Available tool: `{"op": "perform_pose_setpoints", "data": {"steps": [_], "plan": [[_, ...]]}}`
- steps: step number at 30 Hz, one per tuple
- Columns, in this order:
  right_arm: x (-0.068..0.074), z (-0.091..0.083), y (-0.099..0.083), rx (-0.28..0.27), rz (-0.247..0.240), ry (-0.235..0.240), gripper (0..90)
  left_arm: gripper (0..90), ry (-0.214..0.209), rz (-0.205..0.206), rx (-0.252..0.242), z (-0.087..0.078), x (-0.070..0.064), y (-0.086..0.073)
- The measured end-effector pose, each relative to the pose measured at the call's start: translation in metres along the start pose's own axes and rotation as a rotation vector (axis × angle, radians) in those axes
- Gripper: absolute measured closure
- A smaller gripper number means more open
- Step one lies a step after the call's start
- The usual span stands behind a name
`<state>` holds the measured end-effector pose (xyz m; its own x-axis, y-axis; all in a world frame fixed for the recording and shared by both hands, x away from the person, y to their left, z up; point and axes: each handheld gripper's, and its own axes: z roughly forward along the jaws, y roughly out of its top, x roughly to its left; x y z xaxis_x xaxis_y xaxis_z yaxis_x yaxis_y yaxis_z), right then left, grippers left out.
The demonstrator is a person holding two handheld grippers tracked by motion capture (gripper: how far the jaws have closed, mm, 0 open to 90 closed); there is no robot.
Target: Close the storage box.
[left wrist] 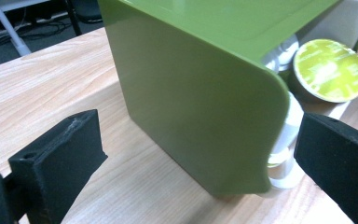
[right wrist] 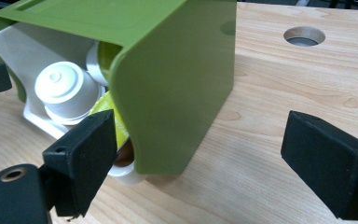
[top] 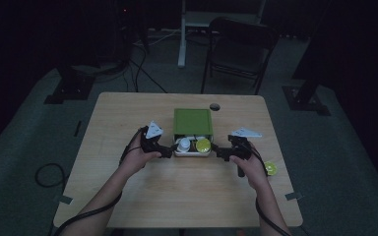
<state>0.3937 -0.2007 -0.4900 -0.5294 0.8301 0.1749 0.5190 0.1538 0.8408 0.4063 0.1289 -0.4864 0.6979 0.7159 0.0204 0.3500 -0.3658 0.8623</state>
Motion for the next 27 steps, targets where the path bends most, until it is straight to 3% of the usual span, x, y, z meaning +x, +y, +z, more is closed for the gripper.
{"op": "perform_pose_setpoints", "data": {"steps": [27], "plan": [[-0.01,-0.021,-0.027,0.025,0.02,-0.065,10.3,1.5,0.019,-0.039,0.048,-0.025,0.005,-0.031]]}}
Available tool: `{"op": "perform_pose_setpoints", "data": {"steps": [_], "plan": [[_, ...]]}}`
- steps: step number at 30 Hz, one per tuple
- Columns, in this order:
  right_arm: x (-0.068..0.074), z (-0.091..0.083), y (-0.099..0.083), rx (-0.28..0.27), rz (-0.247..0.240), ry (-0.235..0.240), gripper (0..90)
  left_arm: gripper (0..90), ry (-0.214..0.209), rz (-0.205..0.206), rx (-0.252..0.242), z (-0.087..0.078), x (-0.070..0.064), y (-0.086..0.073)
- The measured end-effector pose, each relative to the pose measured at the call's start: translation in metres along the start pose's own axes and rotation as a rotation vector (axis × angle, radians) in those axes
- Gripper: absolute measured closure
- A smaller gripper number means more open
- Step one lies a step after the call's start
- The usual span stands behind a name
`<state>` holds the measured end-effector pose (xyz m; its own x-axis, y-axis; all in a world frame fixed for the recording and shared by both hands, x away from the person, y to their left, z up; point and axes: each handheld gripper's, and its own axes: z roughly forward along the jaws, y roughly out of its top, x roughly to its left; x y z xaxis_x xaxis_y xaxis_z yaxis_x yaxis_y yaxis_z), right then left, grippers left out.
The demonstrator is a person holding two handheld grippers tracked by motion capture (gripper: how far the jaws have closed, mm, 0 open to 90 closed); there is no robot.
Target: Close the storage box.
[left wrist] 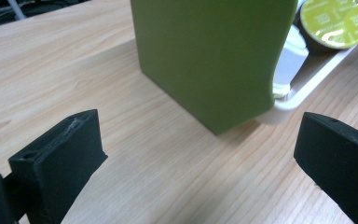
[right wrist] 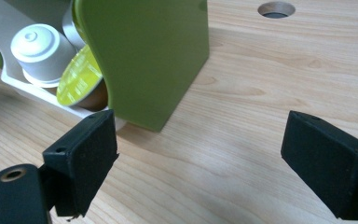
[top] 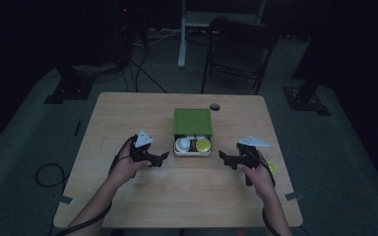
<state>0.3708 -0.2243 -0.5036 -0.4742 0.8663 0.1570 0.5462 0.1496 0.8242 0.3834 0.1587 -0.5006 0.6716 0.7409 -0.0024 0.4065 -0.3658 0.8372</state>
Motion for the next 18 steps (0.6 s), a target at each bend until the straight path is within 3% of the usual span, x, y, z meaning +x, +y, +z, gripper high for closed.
{"op": "perform_pose_setpoints", "data": {"steps": [18], "plan": [[-0.011,-0.013,-0.022,0.01,0.018,-0.053,10.3,1.5,0.027,-0.047,0.039,-0.018,0.002,-0.027]]}}
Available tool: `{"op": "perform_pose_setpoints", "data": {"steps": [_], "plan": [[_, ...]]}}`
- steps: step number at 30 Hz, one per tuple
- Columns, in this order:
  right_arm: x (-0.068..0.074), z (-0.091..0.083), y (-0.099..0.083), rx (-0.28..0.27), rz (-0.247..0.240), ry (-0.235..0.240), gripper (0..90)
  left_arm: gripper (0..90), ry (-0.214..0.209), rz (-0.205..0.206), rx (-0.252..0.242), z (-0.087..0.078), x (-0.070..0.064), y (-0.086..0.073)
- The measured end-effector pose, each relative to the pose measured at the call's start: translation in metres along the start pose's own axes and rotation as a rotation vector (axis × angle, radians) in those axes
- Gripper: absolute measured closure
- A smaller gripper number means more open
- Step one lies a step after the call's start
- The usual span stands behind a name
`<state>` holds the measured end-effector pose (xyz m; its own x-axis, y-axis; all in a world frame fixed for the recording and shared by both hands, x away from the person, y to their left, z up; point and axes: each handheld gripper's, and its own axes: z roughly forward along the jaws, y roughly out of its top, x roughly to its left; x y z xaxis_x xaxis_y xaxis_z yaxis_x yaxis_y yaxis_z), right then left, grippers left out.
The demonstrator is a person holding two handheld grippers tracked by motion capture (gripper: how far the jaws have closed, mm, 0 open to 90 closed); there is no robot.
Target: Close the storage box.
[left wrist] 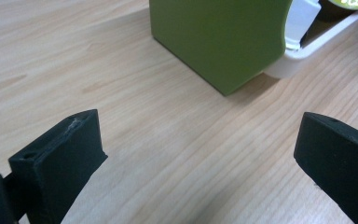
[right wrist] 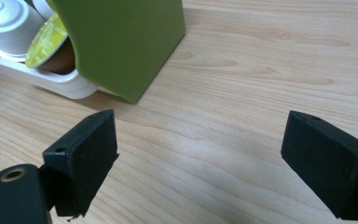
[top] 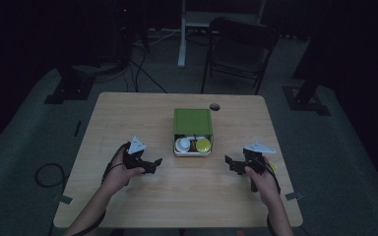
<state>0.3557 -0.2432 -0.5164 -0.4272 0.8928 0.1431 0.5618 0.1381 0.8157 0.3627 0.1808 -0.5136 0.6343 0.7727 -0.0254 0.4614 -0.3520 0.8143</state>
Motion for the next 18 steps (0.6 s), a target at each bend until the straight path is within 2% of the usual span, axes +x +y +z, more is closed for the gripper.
{"op": "perform_pose_setpoints", "data": {"steps": [7,13,18], "plan": [[-0.002,-0.003,-0.008,0.02,-0.005,-0.03,10.3,1.5,0.007,-0.034,0.011,-0.008,0.004,-0.01],[-0.002,-0.005,-0.016,0.023,-0.004,-0.044,10.3,1.5,0.037,-0.072,0.016,-0.018,0.009,-0.015],[0.0,-0.006,-0.024,0.037,-0.01,-0.05,10.3,1.5,0.05,-0.083,0.036,-0.025,0.011,-0.023]]}}
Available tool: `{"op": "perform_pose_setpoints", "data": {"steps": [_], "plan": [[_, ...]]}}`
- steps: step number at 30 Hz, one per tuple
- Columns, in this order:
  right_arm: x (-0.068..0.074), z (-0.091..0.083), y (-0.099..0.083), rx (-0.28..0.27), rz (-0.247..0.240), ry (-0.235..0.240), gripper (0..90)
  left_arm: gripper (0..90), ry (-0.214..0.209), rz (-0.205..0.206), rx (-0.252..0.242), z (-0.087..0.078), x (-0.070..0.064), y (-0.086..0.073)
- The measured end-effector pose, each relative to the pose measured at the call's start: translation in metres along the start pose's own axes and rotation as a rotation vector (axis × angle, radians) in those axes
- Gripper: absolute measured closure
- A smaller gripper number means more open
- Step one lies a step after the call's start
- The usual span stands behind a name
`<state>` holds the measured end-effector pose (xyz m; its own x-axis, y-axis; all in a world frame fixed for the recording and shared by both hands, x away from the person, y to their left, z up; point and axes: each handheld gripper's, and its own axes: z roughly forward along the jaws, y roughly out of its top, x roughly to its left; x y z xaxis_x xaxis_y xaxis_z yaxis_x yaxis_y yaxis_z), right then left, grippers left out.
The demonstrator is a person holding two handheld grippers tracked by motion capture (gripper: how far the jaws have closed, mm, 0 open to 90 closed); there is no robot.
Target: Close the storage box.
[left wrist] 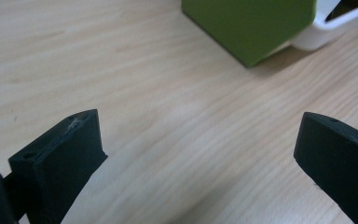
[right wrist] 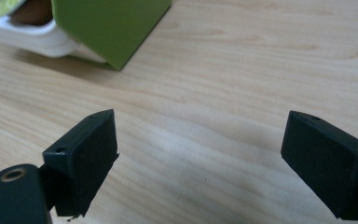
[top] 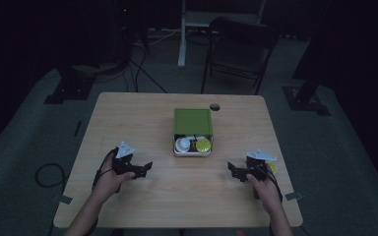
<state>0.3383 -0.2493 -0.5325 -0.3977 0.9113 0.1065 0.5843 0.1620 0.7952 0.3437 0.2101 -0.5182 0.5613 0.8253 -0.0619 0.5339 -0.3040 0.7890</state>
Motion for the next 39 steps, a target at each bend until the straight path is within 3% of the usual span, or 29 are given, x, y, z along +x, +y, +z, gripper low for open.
{"op": "perform_pose_setpoints", "data": {"steps": [12,23,29,39], "plan": [[-0.003,-0.002,-0.014,0.03,0.013,-0.027,10.3,1.5,0.028,-0.033,0.027,-0.014,0.003,-0.018],[0.0,-0.008,-0.021,0.049,0.009,-0.047,10.3,1.5,0.063,-0.097,0.046,-0.029,0.01,-0.032],[0.0,-0.009,-0.027,0.067,0.022,-0.068,10.3,1.5,0.102,-0.126,0.047,-0.037,0.015,-0.039],[0.002,-0.012,-0.031,0.103,0.029,-0.123,10.3,1.5,0.153,-0.161,0.104,-0.052,0.023,-0.054]]}}
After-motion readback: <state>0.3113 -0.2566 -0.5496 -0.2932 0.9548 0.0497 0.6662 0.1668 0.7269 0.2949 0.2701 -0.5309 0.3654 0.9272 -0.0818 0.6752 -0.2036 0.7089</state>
